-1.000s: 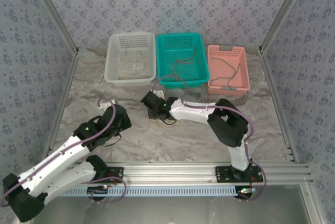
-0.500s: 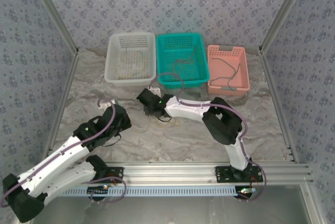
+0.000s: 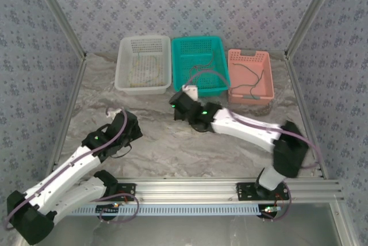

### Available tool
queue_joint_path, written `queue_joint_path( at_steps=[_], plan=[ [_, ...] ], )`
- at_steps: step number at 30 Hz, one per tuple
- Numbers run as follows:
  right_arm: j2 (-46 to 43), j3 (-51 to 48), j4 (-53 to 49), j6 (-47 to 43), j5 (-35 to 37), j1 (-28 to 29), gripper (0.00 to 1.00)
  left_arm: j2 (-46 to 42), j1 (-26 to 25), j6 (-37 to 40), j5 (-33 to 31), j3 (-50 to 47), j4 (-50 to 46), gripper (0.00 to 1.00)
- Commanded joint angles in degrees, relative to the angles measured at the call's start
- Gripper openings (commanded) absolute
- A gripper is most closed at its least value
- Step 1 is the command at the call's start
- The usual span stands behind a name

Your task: Untangle the cables

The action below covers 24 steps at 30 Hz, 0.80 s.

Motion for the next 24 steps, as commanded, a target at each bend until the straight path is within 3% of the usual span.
queue_joint_path(
  at_steps=[1, 6, 11, 17, 24],
  plan=[
    [-12.0, -2.8, -4.5, -2.9, 5.9, -1.7, 0.0, 3.2, 4.4, 5.2, 2.9, 4.0, 1.1, 0.0],
    [-30.1, -8.6, -11.0, -3.5, 6.6, -8.0, 0.0, 7.4, 14.1, 10.7, 5.6, 8.8, 0.2, 0.0],
    [-42.1, -10.5, -17.6, -5.2, 0.8, -20.7, 0.0, 9.2, 21.7, 14.5, 7.8, 13.2, -1.1, 0.0],
    [-47.7, -12.2, -22.6, -6.7, -5.5, -33.9, 0.0, 9.9, 28.6, 18.2, 9.3, 17.9, -4.7, 0.0],
    [-48.6, -15.5, -26.7, -5.9, -5.3, -44.1, 0.0, 10.1, 36.1, 21.8, 9.4, 22.7, -8.5, 0.0]
  ],
)
